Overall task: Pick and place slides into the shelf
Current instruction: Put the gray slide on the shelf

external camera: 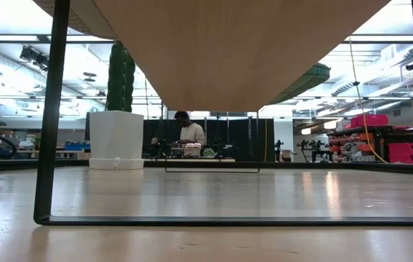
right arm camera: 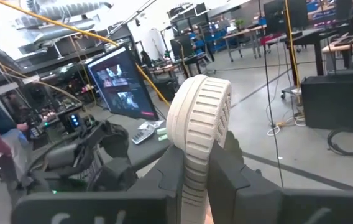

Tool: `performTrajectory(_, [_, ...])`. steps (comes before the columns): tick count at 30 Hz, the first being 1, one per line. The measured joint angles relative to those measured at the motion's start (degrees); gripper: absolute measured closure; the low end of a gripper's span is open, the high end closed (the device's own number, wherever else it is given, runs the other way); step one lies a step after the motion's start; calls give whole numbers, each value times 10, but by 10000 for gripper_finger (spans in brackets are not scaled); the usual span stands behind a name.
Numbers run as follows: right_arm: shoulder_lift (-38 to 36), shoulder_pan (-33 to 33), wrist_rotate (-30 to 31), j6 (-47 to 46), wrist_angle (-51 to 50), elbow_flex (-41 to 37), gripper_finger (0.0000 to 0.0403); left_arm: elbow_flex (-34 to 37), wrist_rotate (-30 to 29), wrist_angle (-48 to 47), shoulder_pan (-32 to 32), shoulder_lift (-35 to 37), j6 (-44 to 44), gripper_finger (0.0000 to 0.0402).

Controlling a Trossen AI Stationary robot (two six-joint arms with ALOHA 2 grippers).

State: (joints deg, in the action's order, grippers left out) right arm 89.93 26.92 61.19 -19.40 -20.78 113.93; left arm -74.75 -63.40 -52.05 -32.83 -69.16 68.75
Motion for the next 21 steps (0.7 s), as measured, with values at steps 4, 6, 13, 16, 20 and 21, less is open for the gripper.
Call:
performTrajectory(4, [0,3,-1,-6,3,0,355,59,-25,77,-17,20,35,230])
performTrajectory(6, [0,3,-14,-6,10,0,355,83,-50,108,-28,29,63,230])
performTrajectory(13, [5,3,-47,0,40,0,355,168,-144,282,-74,76,72,230])
performTrajectory(16, [6,2,-47,4,43,0,355,204,-166,383,-96,95,38,230])
performTrajectory(20, [7,2,-49,12,53,0,355,245,-167,543,-115,104,-47,230])
performTrajectory(21, [7,2,-50,16,57,0,355,252,-162,587,-117,104,-75,230])
